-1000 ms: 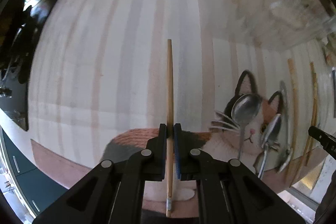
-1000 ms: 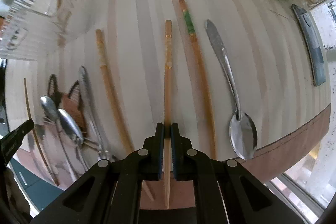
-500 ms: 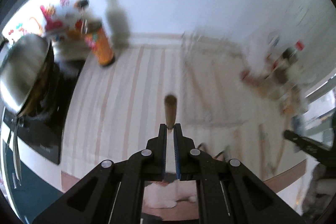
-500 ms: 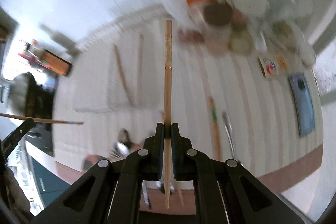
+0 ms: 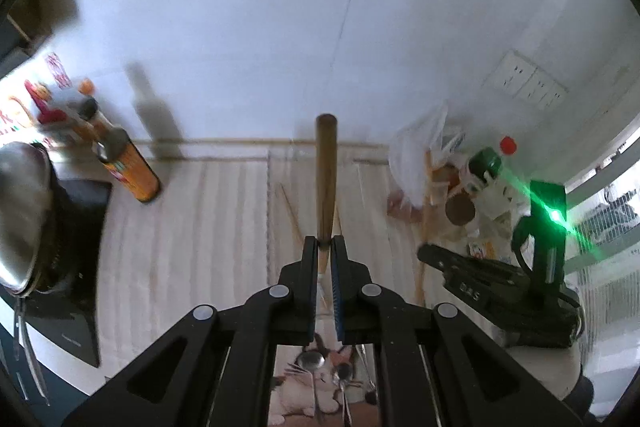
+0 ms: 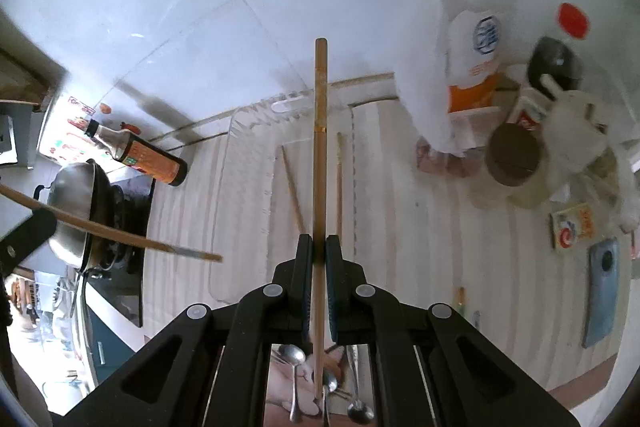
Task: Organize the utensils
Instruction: 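Lift and carry both held chopsticks over the clear plastic box, then open both tools to drop the chopsticks into the clear box, then grasp a plain chopstick with the left tool while the right tool grasps a green-banded chopstick, then lift and carry both held chopsticks over the clear plastic box, then open both tools to drop the chopsticks into the clear box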
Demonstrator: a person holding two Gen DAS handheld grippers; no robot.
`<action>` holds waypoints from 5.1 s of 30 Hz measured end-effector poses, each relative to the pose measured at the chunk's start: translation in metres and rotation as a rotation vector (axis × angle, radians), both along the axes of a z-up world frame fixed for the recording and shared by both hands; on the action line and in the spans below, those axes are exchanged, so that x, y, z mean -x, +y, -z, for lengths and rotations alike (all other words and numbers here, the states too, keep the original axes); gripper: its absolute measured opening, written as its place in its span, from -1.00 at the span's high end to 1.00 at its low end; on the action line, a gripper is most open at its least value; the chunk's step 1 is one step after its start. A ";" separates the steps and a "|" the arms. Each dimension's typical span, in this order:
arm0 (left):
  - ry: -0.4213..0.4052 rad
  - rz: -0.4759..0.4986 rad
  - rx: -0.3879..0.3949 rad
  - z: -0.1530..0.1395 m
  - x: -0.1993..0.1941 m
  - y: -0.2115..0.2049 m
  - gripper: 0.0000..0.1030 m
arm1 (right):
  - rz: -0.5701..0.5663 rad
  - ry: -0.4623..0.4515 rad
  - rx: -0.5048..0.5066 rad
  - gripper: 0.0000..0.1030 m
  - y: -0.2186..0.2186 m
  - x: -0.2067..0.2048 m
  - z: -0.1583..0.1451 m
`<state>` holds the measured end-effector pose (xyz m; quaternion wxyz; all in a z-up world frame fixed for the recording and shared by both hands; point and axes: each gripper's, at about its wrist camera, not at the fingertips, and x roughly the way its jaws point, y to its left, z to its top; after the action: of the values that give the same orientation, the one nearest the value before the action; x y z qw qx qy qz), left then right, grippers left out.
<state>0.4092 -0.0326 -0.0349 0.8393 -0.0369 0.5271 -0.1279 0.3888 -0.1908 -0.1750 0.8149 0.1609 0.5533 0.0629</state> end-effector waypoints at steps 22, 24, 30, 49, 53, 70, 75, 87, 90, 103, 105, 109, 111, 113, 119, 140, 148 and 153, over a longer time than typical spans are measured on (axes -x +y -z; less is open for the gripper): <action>0.293 0.003 -0.143 0.113 -0.090 -0.017 0.42 | -0.001 0.168 -0.005 0.02 0.011 -0.084 0.078; 0.222 -0.025 -0.153 0.103 -0.080 -0.010 -0.04 | 0.014 0.152 0.002 0.02 0.004 -0.075 0.073; 0.012 -0.109 -0.202 0.087 -0.047 0.012 -0.98 | 0.067 0.089 0.056 -0.05 -0.021 -0.028 0.061; 0.277 -0.073 -0.345 0.230 0.096 0.008 -0.69 | 0.114 0.294 0.058 0.48 -0.021 0.119 0.171; 0.309 -0.035 -0.349 0.243 0.104 -0.007 -0.67 | 0.129 0.312 0.069 0.60 -0.024 0.128 0.183; 0.477 0.229 -0.241 0.279 0.100 -0.163 0.21 | 0.470 0.238 0.041 0.60 -0.150 0.203 0.154; 0.428 0.254 -0.333 0.282 0.098 -0.175 0.84 | 0.354 0.235 -0.005 0.60 -0.130 0.194 0.153; 0.424 0.263 -0.244 0.284 0.064 -0.135 0.88 | 0.190 0.281 0.173 0.84 -0.086 0.150 0.189; 0.441 0.268 -0.227 0.284 0.064 -0.127 0.80 | 0.212 0.315 0.191 0.86 -0.083 0.159 0.188; 0.392 0.316 -0.341 0.285 0.088 -0.156 0.40 | 0.296 0.372 0.085 0.87 -0.104 0.184 0.188; 0.378 0.305 -0.337 0.283 0.090 -0.153 0.71 | 0.298 0.370 0.085 0.88 -0.108 0.185 0.187; 0.372 0.258 -0.309 0.281 0.083 -0.141 0.91 | 0.292 0.376 0.105 0.88 -0.107 0.183 0.185; 0.349 0.259 -0.327 0.282 0.082 -0.138 0.91 | 0.300 0.373 0.103 0.87 -0.104 0.172 0.185; 0.331 0.265 -0.330 0.276 0.081 -0.143 0.91 | 0.306 0.364 0.100 0.87 -0.097 0.168 0.187; 0.242 0.270 -0.278 0.226 0.085 -0.145 0.91 | 0.335 0.293 0.063 0.88 -0.106 0.172 0.158; 0.014 0.061 -0.035 0.023 -0.012 -0.086 0.91 | 0.177 -0.050 -0.105 0.88 -0.080 0.049 -0.004; 0.152 -0.086 -0.050 0.063 -0.076 -0.043 0.91 | 0.068 -0.025 -0.112 0.88 -0.015 -0.045 0.010; 0.259 -0.124 -0.066 0.106 -0.103 -0.034 0.91 | 0.034 0.044 -0.064 0.88 0.011 -0.082 0.044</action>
<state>0.5119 -0.0664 -0.1408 0.7712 -0.0582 0.6317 -0.0526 0.4708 -0.1799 -0.2193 0.7979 0.1979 0.5659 0.0631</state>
